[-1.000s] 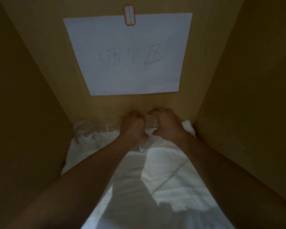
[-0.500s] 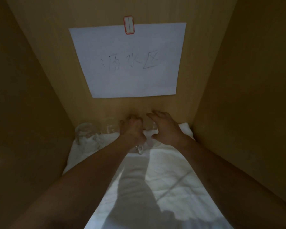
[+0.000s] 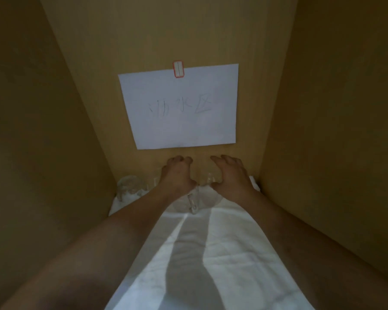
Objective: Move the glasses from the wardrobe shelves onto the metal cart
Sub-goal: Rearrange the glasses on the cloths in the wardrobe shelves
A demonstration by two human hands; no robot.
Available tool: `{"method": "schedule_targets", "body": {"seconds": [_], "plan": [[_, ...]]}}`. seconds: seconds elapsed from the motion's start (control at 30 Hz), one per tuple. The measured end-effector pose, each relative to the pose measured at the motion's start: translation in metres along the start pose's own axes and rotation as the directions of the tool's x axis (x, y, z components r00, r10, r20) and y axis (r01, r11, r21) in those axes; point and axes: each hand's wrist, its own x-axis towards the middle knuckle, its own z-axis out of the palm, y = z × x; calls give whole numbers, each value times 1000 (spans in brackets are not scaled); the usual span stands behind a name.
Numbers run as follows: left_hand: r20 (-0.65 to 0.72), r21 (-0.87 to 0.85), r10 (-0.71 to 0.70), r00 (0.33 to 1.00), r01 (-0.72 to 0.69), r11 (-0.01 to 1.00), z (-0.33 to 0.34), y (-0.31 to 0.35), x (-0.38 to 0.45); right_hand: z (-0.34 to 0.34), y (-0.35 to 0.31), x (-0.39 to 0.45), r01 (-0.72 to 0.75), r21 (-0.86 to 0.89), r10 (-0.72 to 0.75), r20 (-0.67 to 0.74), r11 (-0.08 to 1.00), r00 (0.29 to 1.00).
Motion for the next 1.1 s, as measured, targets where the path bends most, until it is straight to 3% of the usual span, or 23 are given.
{"method": "schedule_targets", "body": {"seconds": [0.27, 0.5, 0.77, 1.1], "plan": [[-27, 56, -28, 999, 29, 998, -24, 8, -42, -13, -18, -34, 13, -3, -13, 3, 1000, 1000], [-116, -5, -57, 992, 57, 998, -24, 17, -105, -18, -28, -88, 36, -9, -35, 90, 999, 995], [-123, -29, -143, 982, 141, 990, -16, 18, -199, -6, -46, -149, 116, 30, -119, 170, 993, 978], [-66, 72, -274, 959, 278, 958, -16, -1, -308, 14, -83, -223, 170, 103, -192, 275, 980, 942]]}}
